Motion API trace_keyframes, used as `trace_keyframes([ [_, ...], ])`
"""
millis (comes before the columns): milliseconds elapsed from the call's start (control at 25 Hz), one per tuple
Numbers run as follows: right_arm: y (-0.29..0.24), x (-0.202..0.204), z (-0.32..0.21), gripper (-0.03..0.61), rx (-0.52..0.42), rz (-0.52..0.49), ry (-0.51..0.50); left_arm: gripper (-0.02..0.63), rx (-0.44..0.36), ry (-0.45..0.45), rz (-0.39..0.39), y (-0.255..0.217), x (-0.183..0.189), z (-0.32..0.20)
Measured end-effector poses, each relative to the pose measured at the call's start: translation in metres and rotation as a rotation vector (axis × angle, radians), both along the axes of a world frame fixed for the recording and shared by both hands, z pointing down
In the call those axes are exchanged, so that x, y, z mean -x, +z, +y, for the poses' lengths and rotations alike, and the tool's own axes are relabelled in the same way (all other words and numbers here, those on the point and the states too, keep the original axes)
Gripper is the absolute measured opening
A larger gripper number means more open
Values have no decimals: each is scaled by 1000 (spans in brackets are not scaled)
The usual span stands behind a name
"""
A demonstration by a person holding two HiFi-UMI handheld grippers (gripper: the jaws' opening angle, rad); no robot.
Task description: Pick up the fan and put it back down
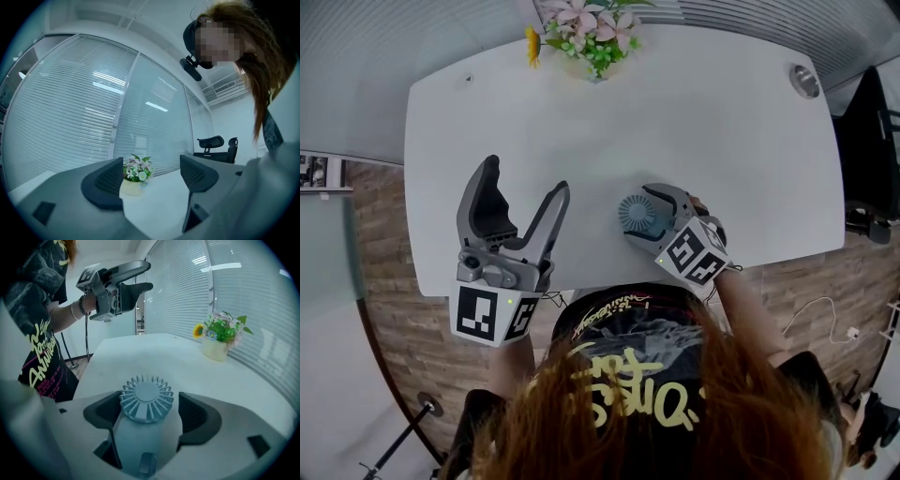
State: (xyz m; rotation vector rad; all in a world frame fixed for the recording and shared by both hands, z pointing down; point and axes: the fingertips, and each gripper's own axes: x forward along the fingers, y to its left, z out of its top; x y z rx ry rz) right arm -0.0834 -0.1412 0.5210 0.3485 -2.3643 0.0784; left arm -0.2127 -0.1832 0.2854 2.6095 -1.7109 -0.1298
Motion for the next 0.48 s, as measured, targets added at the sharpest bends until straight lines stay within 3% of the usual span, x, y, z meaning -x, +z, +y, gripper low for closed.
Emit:
trace_keyframes([
  [480,6,0,3,339,81,26,27,373,-5,73,13,3,6,-15],
])
